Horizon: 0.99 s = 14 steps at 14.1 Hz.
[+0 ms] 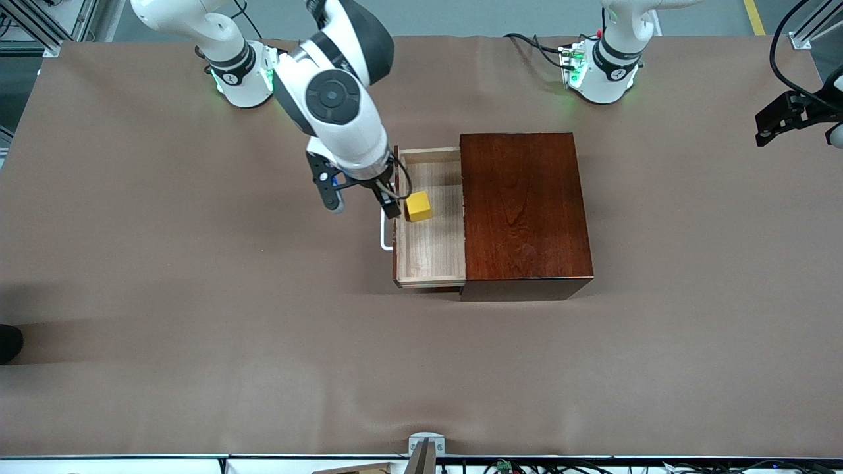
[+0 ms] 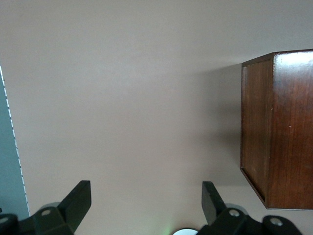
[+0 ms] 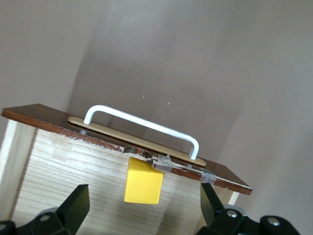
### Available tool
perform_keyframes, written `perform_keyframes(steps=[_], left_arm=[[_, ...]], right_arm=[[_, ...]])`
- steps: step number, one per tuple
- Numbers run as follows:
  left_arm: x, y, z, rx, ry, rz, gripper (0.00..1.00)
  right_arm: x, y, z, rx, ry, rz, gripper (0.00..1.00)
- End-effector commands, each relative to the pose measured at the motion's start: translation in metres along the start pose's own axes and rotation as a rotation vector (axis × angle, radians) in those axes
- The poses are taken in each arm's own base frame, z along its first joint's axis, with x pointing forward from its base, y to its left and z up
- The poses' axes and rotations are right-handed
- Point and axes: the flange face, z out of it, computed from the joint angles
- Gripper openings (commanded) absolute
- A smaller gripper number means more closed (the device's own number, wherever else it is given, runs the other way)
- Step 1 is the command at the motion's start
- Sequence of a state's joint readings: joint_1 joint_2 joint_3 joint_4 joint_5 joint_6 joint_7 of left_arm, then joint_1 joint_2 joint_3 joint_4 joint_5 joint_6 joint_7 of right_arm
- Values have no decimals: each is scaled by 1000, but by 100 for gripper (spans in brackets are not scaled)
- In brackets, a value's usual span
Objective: Open drawer, take yellow block, close drawer
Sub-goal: 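Lower the right gripper into the drawer around the yellow block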
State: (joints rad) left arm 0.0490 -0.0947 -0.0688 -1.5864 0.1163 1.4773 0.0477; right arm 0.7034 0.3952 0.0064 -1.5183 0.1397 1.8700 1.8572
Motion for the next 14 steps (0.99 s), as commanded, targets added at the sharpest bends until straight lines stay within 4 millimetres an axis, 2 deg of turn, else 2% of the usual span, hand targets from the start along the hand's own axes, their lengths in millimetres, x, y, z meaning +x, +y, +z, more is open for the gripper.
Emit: perform_keyframes(steps=[1,3,9,14], left_arm=[[-4,-2,0,-11,14,2,100],[-1,-1,3,-12,11,-1,100],[-6,-5,-3,-12,18,-11,100],[-7,-5,-4,-17,18,-13,100]], right_arm=[[-13,-3,12,14,3,45,100],[-27,-6,27,37,-3,111,100],[-61,-2,82,10,18,121,100],[-64,2,109,-9,39,110,100]])
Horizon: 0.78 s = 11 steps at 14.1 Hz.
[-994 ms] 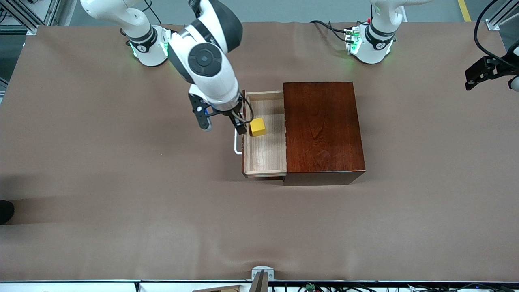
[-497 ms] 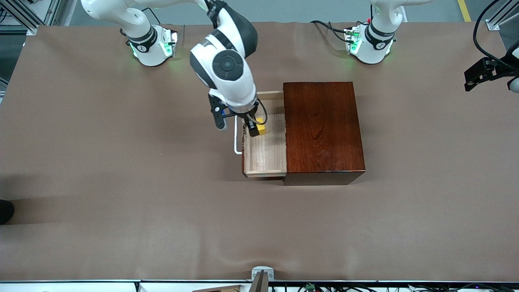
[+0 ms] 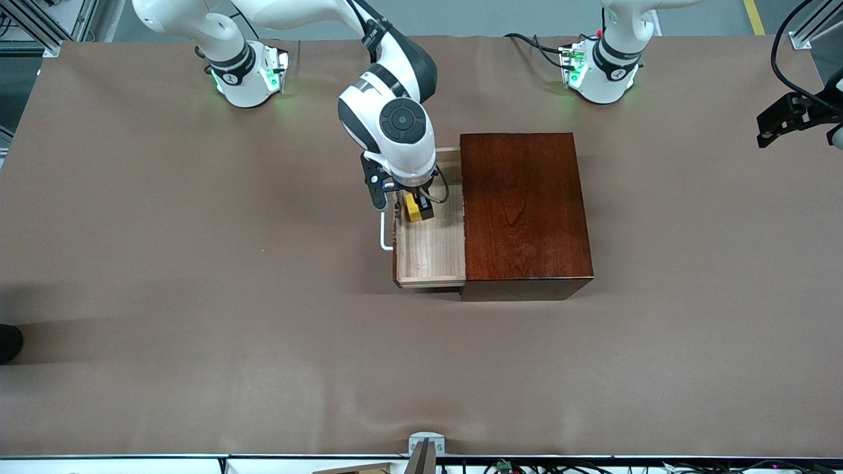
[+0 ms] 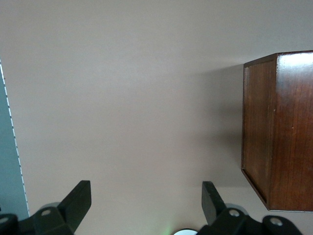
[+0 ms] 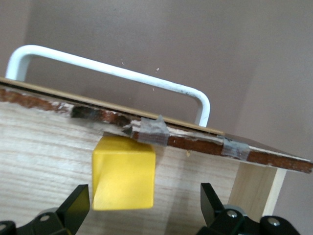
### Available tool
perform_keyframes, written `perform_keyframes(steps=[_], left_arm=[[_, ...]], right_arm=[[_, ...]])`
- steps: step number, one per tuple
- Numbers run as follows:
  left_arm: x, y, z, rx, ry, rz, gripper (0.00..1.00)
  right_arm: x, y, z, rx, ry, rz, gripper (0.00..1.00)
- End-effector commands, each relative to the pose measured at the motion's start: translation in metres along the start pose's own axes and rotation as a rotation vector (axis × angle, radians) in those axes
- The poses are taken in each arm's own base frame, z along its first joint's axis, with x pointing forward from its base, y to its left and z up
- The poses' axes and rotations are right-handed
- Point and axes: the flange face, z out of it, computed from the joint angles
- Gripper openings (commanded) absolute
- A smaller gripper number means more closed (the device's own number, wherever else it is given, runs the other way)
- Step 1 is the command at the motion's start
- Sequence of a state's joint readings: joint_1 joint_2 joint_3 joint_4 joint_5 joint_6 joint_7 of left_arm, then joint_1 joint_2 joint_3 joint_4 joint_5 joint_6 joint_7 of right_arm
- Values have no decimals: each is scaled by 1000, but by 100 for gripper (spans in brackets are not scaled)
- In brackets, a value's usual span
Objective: Open drawer, take yellow block, close drawer
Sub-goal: 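Lower the right gripper into the drawer around the yellow block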
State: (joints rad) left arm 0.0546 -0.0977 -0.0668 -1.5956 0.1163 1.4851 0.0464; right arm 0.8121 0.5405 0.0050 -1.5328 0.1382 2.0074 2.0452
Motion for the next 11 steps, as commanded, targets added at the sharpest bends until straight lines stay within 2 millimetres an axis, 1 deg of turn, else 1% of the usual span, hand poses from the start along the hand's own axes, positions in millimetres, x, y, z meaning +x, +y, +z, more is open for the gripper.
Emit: perform_keyframes(steps=[1,2,3,4,5,6,8,9,11], left_arm=[[-6,-2,-6,-17,17,-5,100],[-6,0,-6,-17,17,-2,100],[-6,0,-6,-18,17,-2,100],[-6,0,-7,-18,19,-2,100],[-6,-1,-6,-18,19,-3,100],[-6,0,-7,-18,21,-3,100],[-6,0,-7,-19,22,-3,100],[-6,1,-8,-19,24,-3,100],[-7,1,-8,-19,25,-3,100]], right_arm=[[-5,1,16,33,13,2,99],[-7,3,23,51,5,-2,91],[-7,4,27,57,3,-2,79],[-7,4,27,56,3,-7,52],[-6,4,24,54,3,-18,9],[-6,4,20,57,1,-23,0],[-5,2,8,67,-5,-33,0],[-4,-1,-3,73,-11,-27,0],[-7,-6,-36,79,-27,-19,0]])
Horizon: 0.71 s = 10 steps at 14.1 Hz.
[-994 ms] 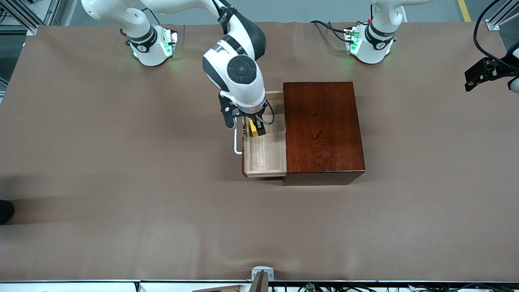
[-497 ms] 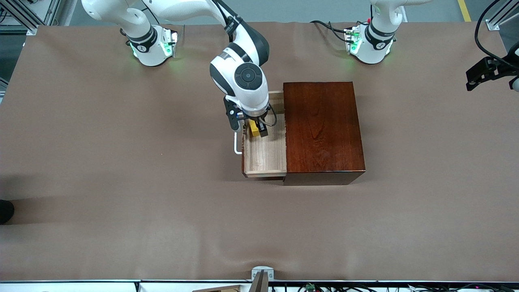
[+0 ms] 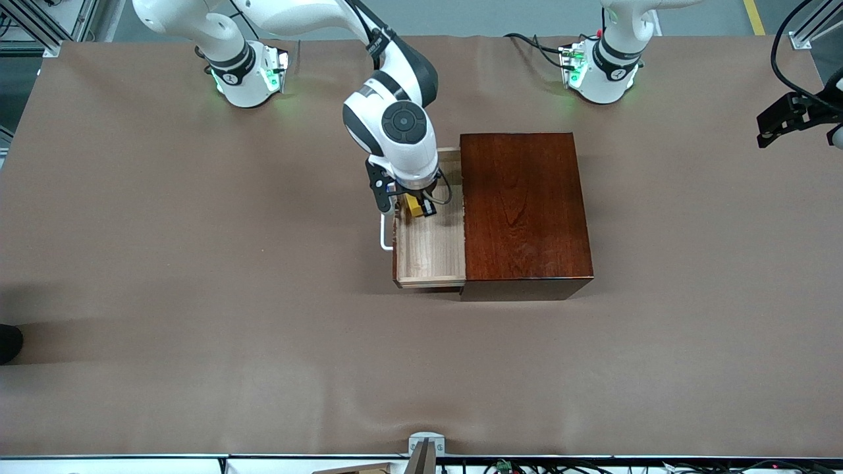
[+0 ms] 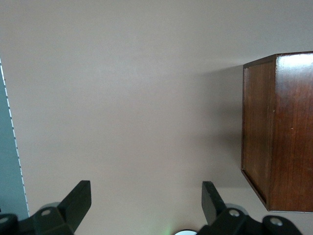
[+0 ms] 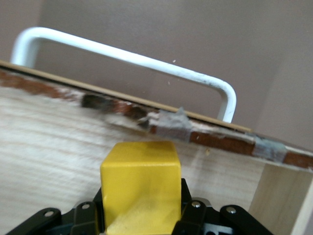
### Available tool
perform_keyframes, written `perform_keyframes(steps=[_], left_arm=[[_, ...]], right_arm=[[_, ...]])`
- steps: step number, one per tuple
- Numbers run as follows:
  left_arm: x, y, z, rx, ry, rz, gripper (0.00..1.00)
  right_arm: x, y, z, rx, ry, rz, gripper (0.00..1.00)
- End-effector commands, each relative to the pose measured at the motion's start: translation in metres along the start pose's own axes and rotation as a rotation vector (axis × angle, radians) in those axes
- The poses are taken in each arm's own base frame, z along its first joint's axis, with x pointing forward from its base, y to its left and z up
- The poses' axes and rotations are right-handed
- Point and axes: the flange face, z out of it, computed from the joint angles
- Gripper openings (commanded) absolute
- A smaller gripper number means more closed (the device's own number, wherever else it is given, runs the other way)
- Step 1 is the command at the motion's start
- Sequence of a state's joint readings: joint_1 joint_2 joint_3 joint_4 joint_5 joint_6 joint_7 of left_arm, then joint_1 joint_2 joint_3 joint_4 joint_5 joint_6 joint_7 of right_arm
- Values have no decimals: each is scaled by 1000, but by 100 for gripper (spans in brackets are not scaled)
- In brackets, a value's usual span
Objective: Open drawer, take yellow block, close drawer
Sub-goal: 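Lower the right gripper into the drawer around the yellow block, then close the right gripper on the yellow block and lift it out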
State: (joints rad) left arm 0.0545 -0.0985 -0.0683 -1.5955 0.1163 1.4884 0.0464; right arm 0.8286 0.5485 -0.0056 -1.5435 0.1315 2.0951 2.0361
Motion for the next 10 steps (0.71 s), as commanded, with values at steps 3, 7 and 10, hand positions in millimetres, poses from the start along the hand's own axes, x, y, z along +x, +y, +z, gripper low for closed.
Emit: perform_keyframes(steps=[3,7,10], left_arm=[[-10,0,-12,-18,26,-6,100],[-10,0,-12,-18,24,-6,100],[-9,1,-11,-18,24,-4,100]], right_arm=[[12,-17,-70,1,-7,17,0],[24,-34,-103,61,-31,27,0],[51,-37,-133,66,-25,-110,0]])
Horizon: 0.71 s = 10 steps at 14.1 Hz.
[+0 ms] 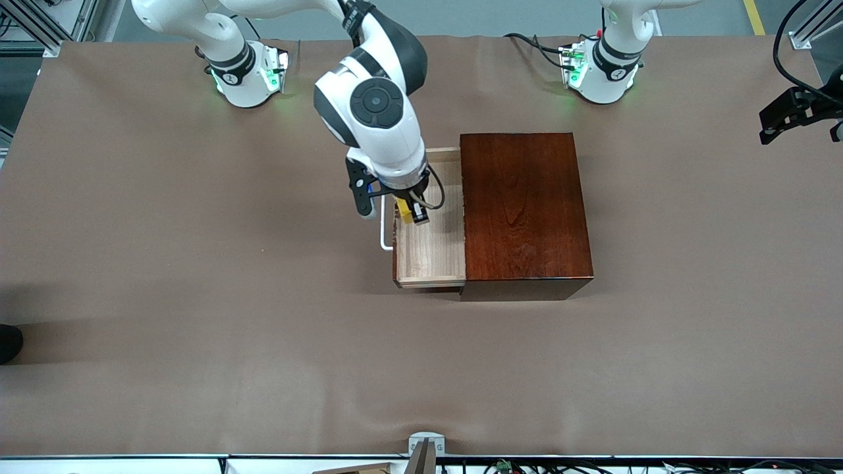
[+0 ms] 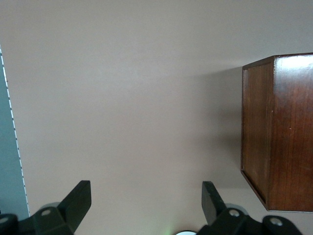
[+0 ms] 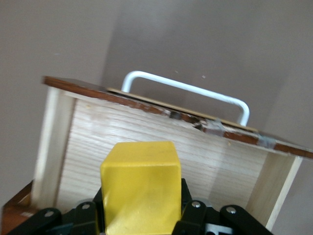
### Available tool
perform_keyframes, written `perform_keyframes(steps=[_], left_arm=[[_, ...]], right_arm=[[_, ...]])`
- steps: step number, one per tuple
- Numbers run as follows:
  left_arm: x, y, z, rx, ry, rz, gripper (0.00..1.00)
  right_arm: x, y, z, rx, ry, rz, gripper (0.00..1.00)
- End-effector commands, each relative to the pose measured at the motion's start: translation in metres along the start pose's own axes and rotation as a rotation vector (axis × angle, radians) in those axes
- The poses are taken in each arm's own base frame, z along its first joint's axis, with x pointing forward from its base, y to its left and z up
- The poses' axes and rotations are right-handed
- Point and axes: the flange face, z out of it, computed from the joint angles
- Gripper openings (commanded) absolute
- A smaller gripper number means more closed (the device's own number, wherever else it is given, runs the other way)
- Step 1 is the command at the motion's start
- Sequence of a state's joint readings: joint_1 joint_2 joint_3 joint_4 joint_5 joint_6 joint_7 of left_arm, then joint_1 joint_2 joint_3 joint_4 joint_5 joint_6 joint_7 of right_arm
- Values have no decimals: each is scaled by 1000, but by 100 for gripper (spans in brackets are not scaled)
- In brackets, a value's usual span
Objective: Open drawer, take yellow block, close drawer
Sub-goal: 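Close the right gripper on the yellow block and lift it out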
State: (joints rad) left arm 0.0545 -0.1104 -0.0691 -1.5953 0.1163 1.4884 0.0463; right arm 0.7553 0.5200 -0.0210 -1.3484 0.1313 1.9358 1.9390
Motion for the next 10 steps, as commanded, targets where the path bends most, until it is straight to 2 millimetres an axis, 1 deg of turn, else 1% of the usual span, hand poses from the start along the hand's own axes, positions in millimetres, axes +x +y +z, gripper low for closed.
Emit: perform_keyframes(steps=[1,2,5,7,10], left_arm=[[-5,1,-5,-20,12,-3,100],[-5,3,-5,-20,13,0,100],[-5,6,-5,-19,13,6,100],[-6,6,-6,-17,12,6,100],[-6,7,-6,-19,10,6,100]], right_arm=[[46,-7,-29,-33,13,-90,0],[63,-10,-29,-60,14,-119,0],[109,-18,-29,-100,15,-190,0],[151,-23,-23,-127,10,-250,0],[217,-20,-16,-216,-19,-372,0]])
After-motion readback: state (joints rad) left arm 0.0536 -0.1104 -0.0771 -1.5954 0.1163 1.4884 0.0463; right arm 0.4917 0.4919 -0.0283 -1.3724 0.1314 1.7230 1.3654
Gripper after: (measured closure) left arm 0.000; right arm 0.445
